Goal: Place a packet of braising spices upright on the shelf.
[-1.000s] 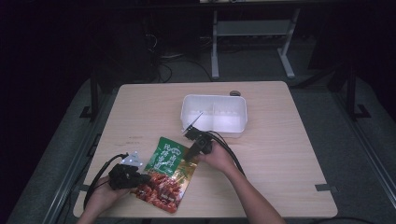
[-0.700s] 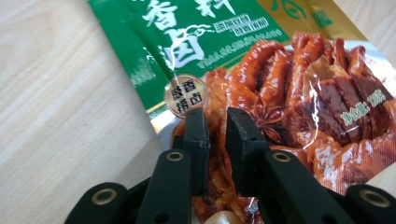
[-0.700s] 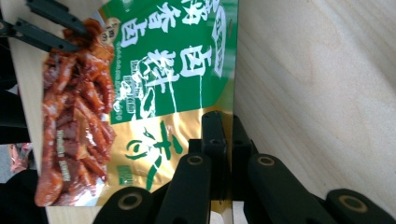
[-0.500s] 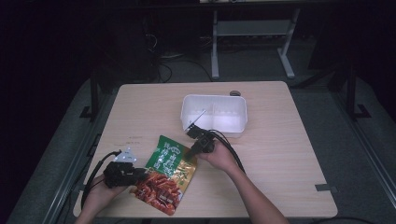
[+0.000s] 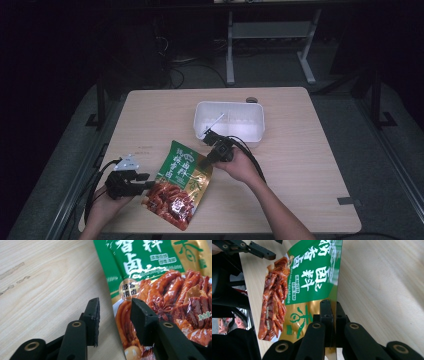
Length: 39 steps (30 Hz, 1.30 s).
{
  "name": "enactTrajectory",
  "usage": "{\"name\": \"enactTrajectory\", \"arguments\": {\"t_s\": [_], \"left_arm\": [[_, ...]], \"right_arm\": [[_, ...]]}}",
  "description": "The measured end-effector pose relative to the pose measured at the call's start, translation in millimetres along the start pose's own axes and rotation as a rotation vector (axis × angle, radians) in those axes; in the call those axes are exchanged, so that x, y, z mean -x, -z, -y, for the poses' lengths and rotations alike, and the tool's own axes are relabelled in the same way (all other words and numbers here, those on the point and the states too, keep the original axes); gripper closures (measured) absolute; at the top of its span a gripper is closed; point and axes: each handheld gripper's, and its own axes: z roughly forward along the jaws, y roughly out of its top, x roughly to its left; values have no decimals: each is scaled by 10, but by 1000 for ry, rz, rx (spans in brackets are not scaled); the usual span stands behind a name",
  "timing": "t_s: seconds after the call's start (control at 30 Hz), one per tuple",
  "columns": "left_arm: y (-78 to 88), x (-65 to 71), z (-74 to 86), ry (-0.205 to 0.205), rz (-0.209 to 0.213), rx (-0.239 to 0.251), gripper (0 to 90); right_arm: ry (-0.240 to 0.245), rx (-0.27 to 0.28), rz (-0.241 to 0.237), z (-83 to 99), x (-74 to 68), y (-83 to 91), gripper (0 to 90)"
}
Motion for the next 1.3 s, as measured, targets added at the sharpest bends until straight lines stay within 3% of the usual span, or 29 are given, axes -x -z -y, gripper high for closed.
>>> {"name": "enactTrajectory", "arguments": {"t_s": [0.6,1.3], "left_arm": [[14,-63,24,24,-23,12,517],[18,-81,35,43,-34,21,469]], "right_arm": [[36,43,26,-7,-141,337,898],[108,100,16,-86,-483,737,898]]}}
